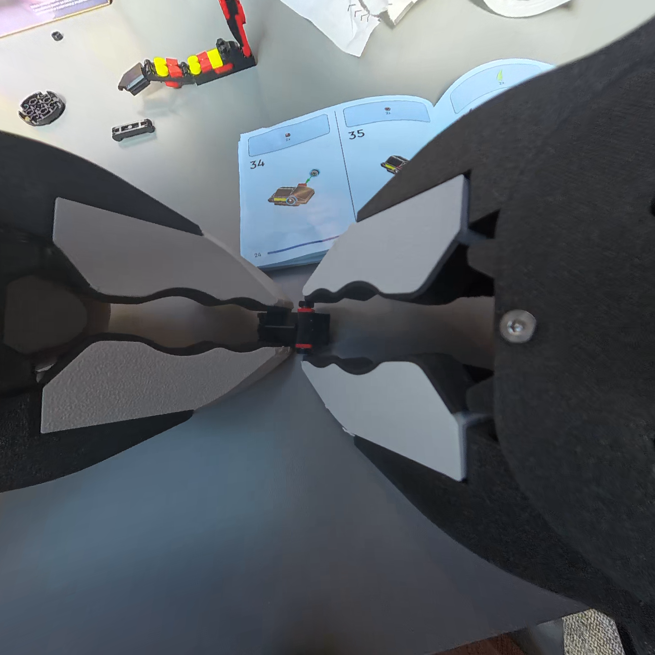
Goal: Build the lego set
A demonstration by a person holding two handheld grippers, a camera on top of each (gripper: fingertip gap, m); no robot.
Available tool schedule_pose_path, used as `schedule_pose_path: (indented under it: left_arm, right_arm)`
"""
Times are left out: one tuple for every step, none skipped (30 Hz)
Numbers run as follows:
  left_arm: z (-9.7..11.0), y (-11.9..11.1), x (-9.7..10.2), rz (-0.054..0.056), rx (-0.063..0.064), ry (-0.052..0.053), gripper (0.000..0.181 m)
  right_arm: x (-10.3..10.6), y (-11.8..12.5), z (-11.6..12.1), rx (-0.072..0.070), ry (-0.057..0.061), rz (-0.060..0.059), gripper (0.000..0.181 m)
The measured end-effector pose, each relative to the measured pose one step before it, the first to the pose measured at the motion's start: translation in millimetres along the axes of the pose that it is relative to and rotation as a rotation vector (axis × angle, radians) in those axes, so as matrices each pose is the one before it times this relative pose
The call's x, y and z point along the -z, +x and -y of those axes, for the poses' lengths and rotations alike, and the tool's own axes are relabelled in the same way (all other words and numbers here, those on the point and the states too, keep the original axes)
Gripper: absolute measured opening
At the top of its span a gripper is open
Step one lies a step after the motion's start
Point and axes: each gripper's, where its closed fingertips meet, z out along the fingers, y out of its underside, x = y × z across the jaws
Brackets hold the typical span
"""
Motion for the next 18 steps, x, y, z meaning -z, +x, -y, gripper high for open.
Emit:
schedule_pose_path:
  left_arm:
    - [-0.03,0.3,0.04,0.0025,-0.004,-0.0007,0.016]
    - [0.04,0.15,0.08,0.0031,-0.0034,-0.0008,0.016]
    - [-0.15,0.1,0.07,0.0033,-0.0041,-0.0017,0.016]
    - [-0.09,-0.03,-0.03,0.0019,-0.0019,-0.0023,0.016]
    - [-0.08,0.05,-0.02,0.0013,-0.0014,-0.0017,0.016]
    - [-0.01,-0.02,0.04,0.0027,-0.0042,-0.0014,0.016]
    - [0.03,-0.03,-0.03,0.0043,-0.0052,-0.0016,0.016]
    - [-0.02,0.05,0.01,0.0042,-0.0038,-0.0014,0.016]
    - [-0.08,-0.09,0.15,0.0028,-0.0005,-0.0009,0.016]
    - [-0.07,-0.05,-0.01,0.0024,-0.0002,-0.001,0.016]
    - [-0.08,0.05,0.01,0.0026,-0.0015,-0.0028,0.016]
    - [-0.33,-0.66,0.02,0.0043,0.003,-0.0035,0.016]
    - [-0.5,-1.45,0.05,0.0068,0.0034,-0.0016,0.016]
    - [-0.18,-0.88,0.14,0.0028,0.0,0.0013,0.016]
    - [0.47,0.14,-0.06,-0.0026,0.0009,0.0043,0.016]
    - [0.88,1.01,-0.21,-0.0066,0.0069,0.0062,0.016]
    - [1.07,1.54,-0.17,-0.0093,0.0128,0.0064,0.016]
    - [0.61,1.46,0.05,-0.0064,0.0112,0.0019,0.016]
  right_arm:
    - [-0.39,0.25,0.0,-0.0056,0.0041,0.0034,0.027]
    - [-0.25,-0.12,0.1,0.0013,0.0016,0.0066,0.027]
    - [-0.18,-0.15,-0.07,-0.0065,0.0001,0.009,0.026]
    - [-0.23,-0.08,-0.05,-0.0107,0.0004,0.0078,0.026]
    - [-0.05,-0.05,-0.18,-0.0068,0.0011,0.0024,0.026]
    - [-0.04,0.0,-0.19,-0.0059,0.001,0.0025,0.026]
    - [0.03,-0.06,-0.18,-0.006,0.0003,0.0076,0.026]
    - [-0.05,0.04,0.06,0.0064,-0.0028,0.0008,0.026]
    - [0.08,0.04,0.17,0.0128,-0.0031,-0.0084,0.026]
    - [0.09,-0.05,-0.26,-0.006,-0.0018,-0.0048,0.026]
    - [0.02,-0.09,-0.14,-0.0163,-0.0013,0.0068,0.026]
    - [-0.13,0.48,0.39,-0.0065,0.0008,-0.0043,0.026]
    - [-0.3,1.94,0.75,0.014,0.0084,-0.0299,0.026]
    - [0.08,0.68,0.45,0.002,0.0097,-0.0211,0.032]
    - [0.79,2.9,0.14,-0.0123,0.0077,-0.0271,0.038]
    - [2.2,1.65,-0.29,-0.0156,0.0053,-0.009,0.044]
    - [3.67,1.76,0.1,-0.0194,0.0114,-0.0115,0.05]
    - [6.33,2.06,0.97,-0.0155,0.0239,-0.0178,0.049]
